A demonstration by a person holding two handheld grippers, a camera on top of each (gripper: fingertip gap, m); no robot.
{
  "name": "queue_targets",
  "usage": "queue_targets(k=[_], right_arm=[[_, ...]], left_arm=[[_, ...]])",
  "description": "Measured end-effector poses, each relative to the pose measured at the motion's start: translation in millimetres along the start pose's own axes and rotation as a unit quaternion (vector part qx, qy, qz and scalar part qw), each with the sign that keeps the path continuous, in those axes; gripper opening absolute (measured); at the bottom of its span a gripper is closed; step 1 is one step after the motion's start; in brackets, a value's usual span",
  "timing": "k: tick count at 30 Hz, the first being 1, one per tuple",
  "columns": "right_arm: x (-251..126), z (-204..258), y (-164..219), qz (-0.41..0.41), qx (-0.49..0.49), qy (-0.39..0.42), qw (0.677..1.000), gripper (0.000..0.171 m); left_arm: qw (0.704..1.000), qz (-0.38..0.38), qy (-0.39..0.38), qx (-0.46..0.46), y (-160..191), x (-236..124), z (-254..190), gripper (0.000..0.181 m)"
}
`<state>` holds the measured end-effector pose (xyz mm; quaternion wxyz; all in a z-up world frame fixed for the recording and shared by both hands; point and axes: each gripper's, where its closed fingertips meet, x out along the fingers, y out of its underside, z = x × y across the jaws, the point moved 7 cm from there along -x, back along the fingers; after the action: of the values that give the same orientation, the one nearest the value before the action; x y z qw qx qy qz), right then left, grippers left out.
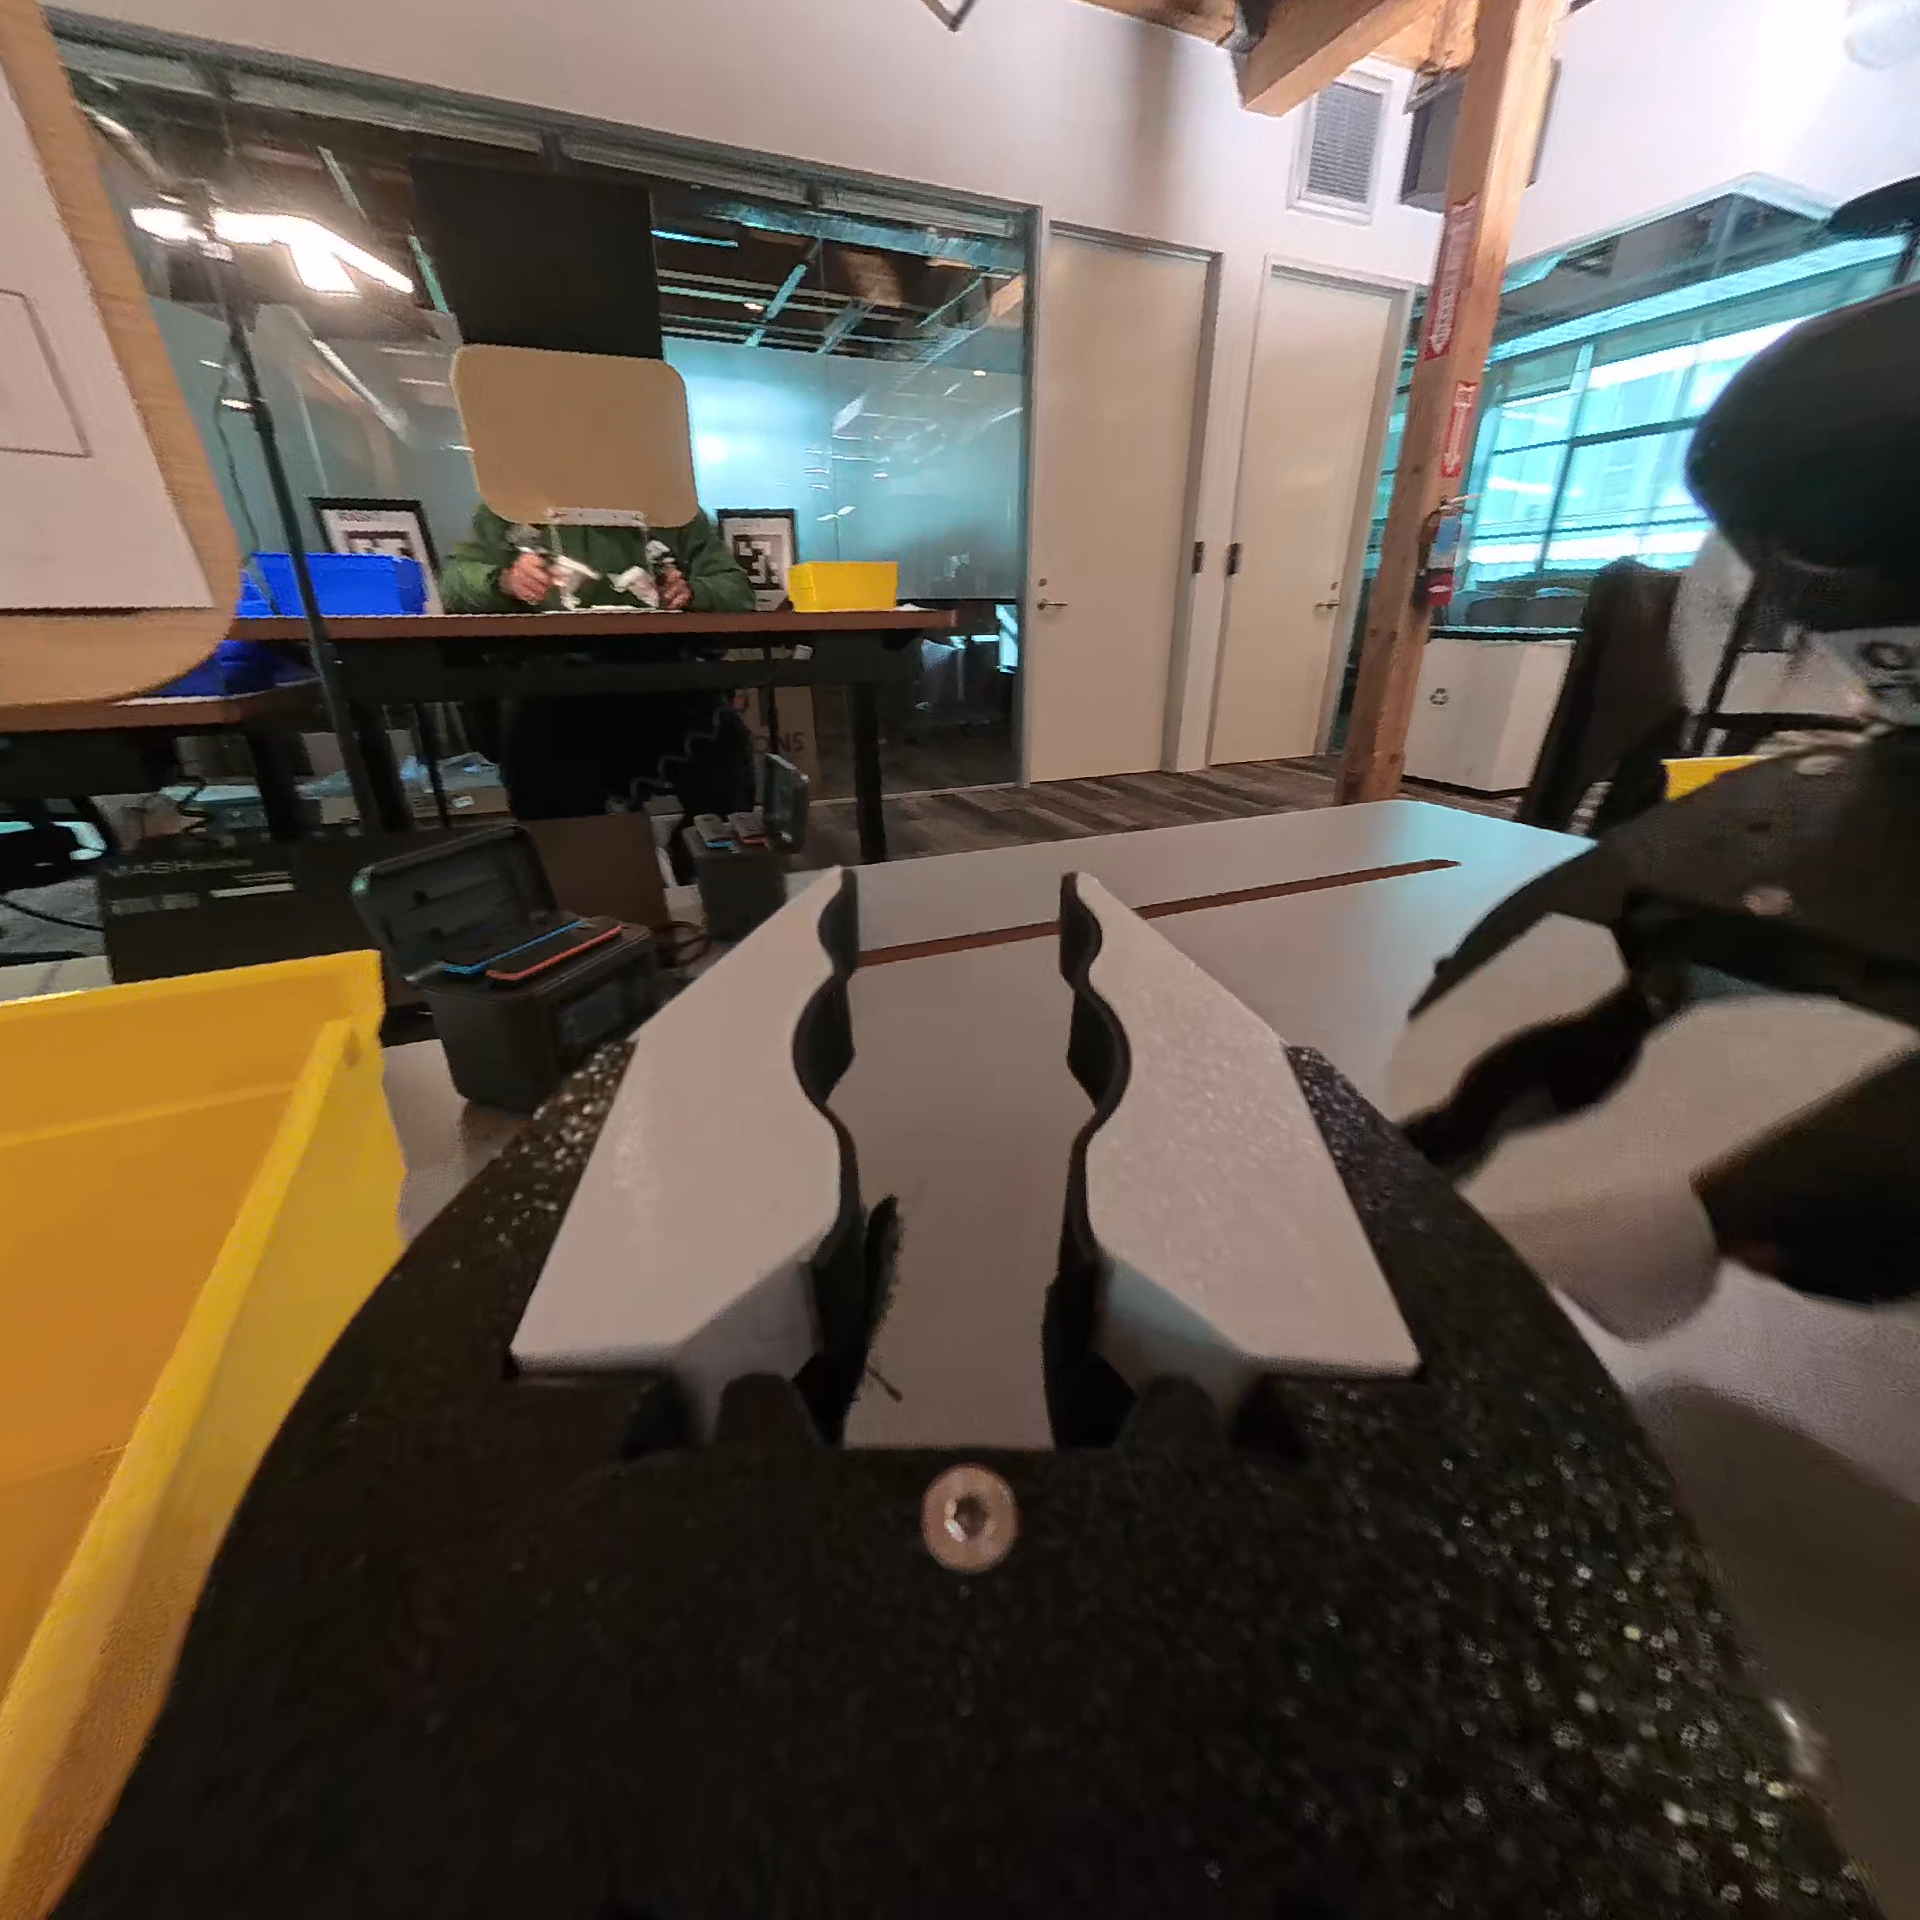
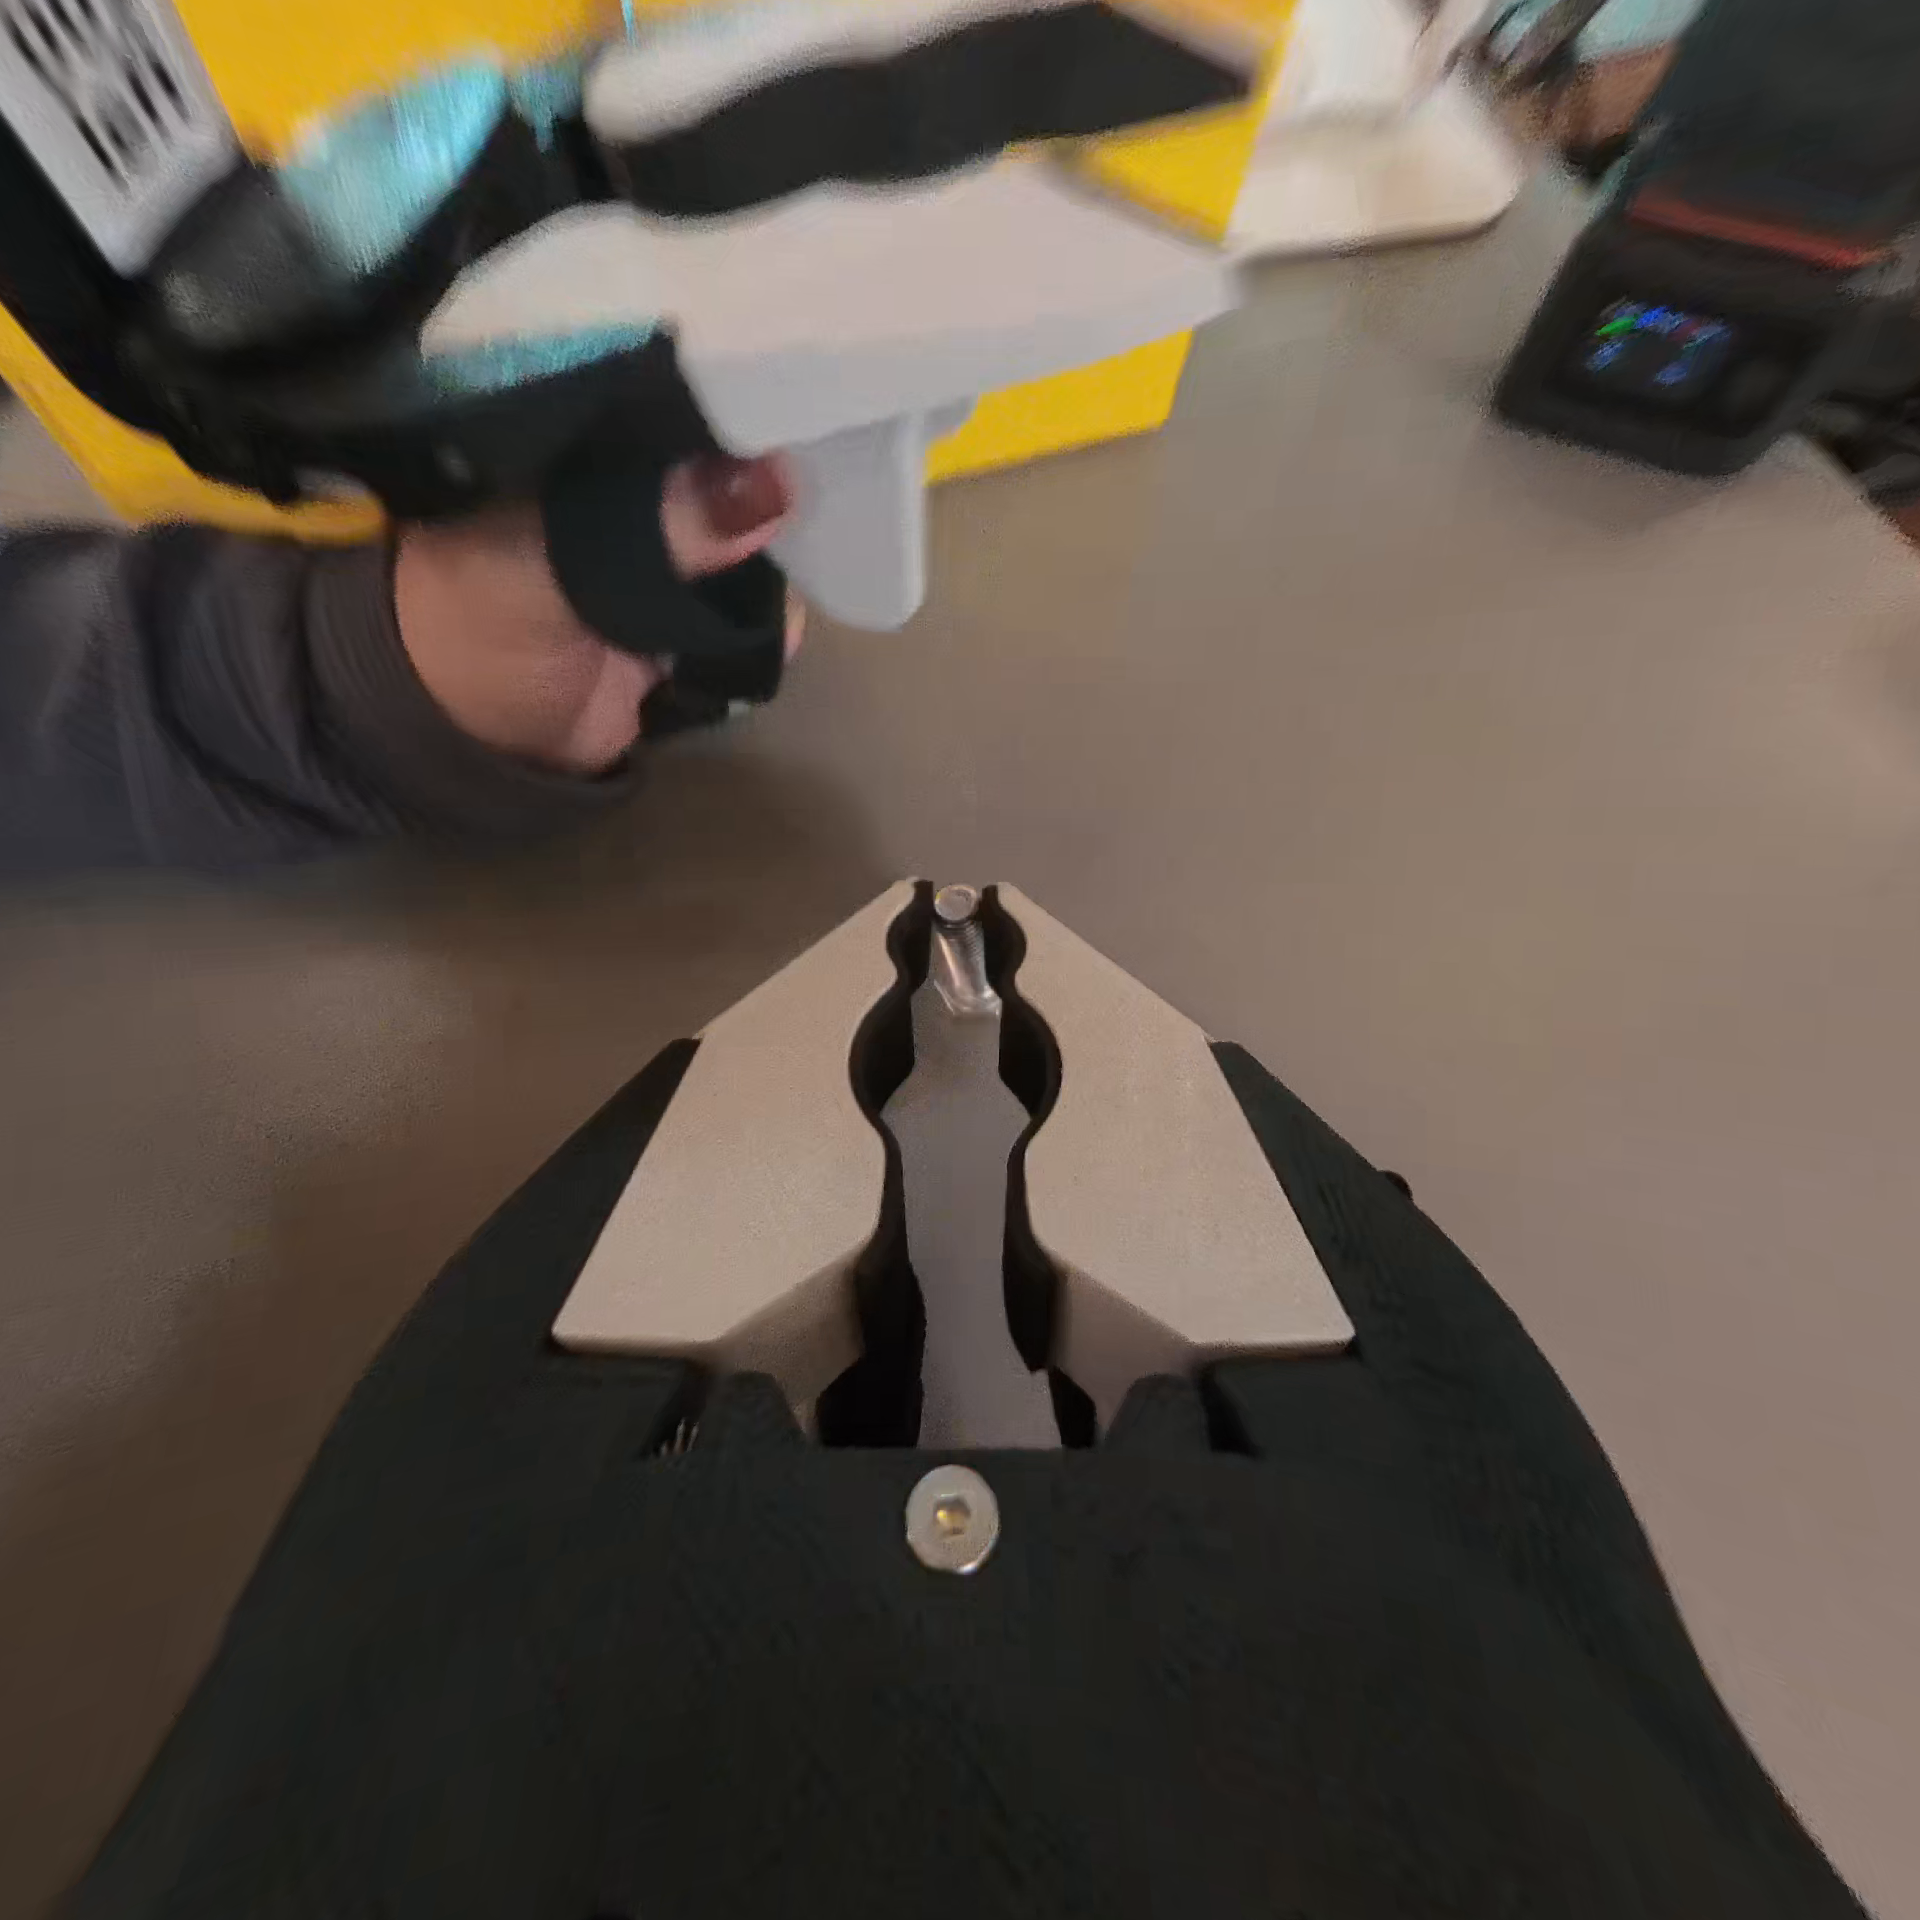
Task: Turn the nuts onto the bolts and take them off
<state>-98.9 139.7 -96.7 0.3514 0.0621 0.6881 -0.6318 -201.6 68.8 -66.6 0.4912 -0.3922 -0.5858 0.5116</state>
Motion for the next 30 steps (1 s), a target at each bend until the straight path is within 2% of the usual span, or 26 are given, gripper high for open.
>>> queue_targets(k=[1, 5, 9, 11, 14, 17, 20, 25, 30], right_arm=[[-7.4, -6.4, -0.1, -0.043, 0.021, -0.008, 0.999, 0.008], [-33.2, -24.7, 3.2, -0.221, 0.094, -0.065, 0.968, 0.008], [-43.9, -34.2, 11.9, -0.273, 0.109, -0.076, 0.953, 0.008], [-48.5, -35.9, 11.4, -0.298, 0.111, -0.084, 0.944, 0.008], [-51.5, -35.1, 11.3, -0.315, 0.105, -0.095, 0.939, 0.008], [-50.9, -29.8, 10.6, -0.315, 0.094, -0.117, 0.937, 0.008], [-50.0, -27.5, 10.4, -0.315, 0.091, -0.131, 0.936, 0.008], [-53.7, -28.0, 10.7, -0.334, 0.096, -0.142, 0.927, 0.007], [-53.7, -26.9, 10.2, -0.340, 0.095, -0.149, 0.924, 0.007]], left_arm=[[1.000, 0.002, 0.018, -0.004, 0.8, 0.9, -2.6, 0.033], [0.992, 0.020, 0.124, -0.005, 6.1, 6.1, -22.3, 0.037], [0.972, 0.062, 0.227, 0.010, 13.6, 8.6, -43.9, 0.055], [0.964, 0.074, 0.255, 0.019, 15.9, 7.8, -50.7, 0.054], [0.950, 0.111, 0.292, 0.020, 21.6, 7.8, -59.7, 0.053], [0.936, 0.129, 0.325, 0.021, 24.2, 5.8, -66.8, 0.042], [0.934, 0.133, 0.331, 0.010, 24.0, 5.5, -66.4, 0.034], [0.922, 0.155, 0.354, -0.030, 25.2, 5.7, -65.2, 0.033], [0.922, 0.149, 0.356, -0.030, 24.2, 4.5, -65.3, 0.026]])
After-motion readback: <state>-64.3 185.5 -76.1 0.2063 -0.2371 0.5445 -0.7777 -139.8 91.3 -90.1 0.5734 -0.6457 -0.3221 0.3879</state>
